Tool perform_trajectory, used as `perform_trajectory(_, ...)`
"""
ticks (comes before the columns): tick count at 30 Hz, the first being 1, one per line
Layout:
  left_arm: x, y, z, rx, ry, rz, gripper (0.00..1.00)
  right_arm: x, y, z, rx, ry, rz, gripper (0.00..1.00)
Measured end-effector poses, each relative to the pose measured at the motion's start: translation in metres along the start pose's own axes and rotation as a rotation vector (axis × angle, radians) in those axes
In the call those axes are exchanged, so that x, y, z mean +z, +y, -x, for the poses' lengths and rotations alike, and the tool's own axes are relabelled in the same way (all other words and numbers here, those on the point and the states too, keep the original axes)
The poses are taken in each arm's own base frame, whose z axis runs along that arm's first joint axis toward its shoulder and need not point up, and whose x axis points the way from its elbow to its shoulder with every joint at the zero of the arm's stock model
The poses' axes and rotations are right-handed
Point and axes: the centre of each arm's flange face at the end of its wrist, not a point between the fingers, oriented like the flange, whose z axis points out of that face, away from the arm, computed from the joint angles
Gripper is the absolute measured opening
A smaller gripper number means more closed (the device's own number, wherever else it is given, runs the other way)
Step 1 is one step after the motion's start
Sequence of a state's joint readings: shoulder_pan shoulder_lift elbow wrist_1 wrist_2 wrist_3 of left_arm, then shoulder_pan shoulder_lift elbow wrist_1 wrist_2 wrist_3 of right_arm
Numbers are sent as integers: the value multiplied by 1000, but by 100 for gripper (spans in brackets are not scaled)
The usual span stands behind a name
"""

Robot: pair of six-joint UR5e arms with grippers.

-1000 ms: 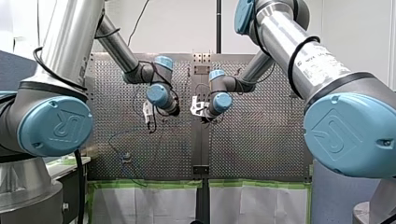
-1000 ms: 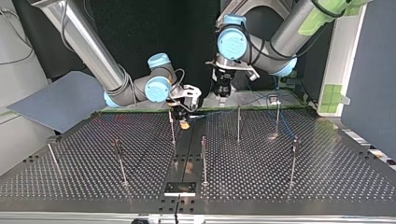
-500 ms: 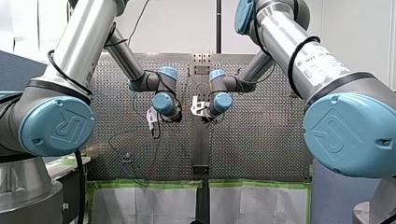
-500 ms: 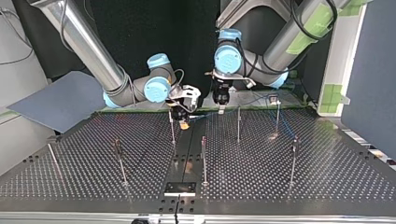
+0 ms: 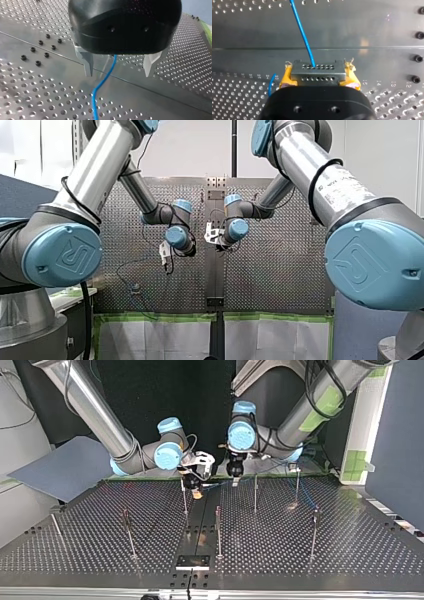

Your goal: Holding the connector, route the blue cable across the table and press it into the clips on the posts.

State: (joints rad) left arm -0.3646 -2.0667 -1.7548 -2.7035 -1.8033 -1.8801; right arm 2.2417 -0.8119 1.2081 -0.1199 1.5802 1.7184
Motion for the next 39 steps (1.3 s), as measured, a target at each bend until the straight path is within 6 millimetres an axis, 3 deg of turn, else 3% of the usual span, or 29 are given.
perform_trajectory(11, 39, -2, -12, -5, -16, 21, 100, 0, 0, 0, 0, 0, -3, 0)
perform_trajectory(18, 50, -7, -10, -3, -30, 26, 100, 0, 0, 0, 0, 0, -3, 0)
perform_trajectory(20, 50, -9, -9, 1, -32, 24, 75, 0, 0, 0, 0, 1, -3, 0)
perform_trajectory(21, 50, -9, -9, 3, -33, 24, 75, 0, 0, 0, 0, 1, -3, 0)
perform_trajectory(22, 50, -10, -9, 5, -34, 24, 65, 0, 0, 0, 0, 1, -3, 0)
perform_trajectory(23, 50, -10, -9, 6, -35, 24, 50, 0, 0, 0, 0, 1, -3, 0)
perform_trajectory(24, 49, -11, -9, 7, -36, 24, 50, 0, 0, 0, 0, 1, -3, 0)
perform_trajectory(26, 49, -11, -9, 9, -37, 28, 31, 0, 0, 0, 0, 1, -3, 0)
perform_trajectory(27, 49, -11, -9, 9, -37, 29, 31, 0, 0, 0, 0, 1, -3, 0)
perform_trajectory(29, 49, -11, -10, 9, -36, 31, 10, 0, 0, 0, 0, 1, -3, 0)
perform_trajectory(30, 48, -11, -9, 8, -36, 32, 10, 0, 0, 0, 0, 0, -3, 0)
perform_trajectory(31, 48, -11, -9, 8, -35, 33, 1, 0, 0, 0, 0, 0, -3, 0)
perform_trajectory(39, 44, -11, -10, 12, -24, 56, 1, 0, -2, 1, -1, -1, -6, 0)
